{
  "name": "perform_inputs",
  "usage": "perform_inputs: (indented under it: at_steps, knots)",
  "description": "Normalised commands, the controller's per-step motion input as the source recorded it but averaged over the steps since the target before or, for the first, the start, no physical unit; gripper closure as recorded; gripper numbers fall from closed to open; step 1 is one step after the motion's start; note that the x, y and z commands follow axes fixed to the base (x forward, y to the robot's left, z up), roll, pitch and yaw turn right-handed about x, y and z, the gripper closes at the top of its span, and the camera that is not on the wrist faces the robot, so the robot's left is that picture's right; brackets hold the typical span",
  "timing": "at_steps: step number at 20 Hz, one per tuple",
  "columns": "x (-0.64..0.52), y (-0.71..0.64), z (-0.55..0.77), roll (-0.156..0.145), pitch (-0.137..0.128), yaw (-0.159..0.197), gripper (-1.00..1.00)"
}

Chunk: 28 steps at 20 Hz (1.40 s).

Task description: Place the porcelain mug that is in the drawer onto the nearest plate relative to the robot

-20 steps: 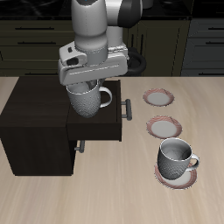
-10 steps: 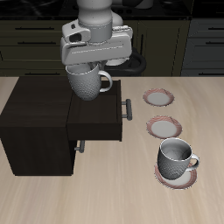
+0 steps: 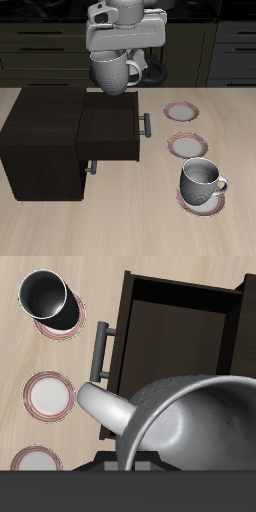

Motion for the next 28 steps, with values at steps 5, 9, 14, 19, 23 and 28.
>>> perform_inputs:
  at_steps: [5,9,14,19,23,28]
  knots:
    - [-0.49,0.56,0.06,0.091,-0.027,-0.017,1.00]
    - [-0.49,0.67,0.06,0.104,-0.038,-0.011,1.00]
    - [-0.31,0.48,-0.02,0.051,-0.038,-0.018,1.00]
    - [-0.15,0.27,-0.30,-0.062,-0.001,-0.077,1.00]
    - [-0.24,0.28,-0.32,0.032,0.005,0.011,1.00]
    - [-0.33,0.20,-0.33,-0.002,0.011,-0.023,1.00]
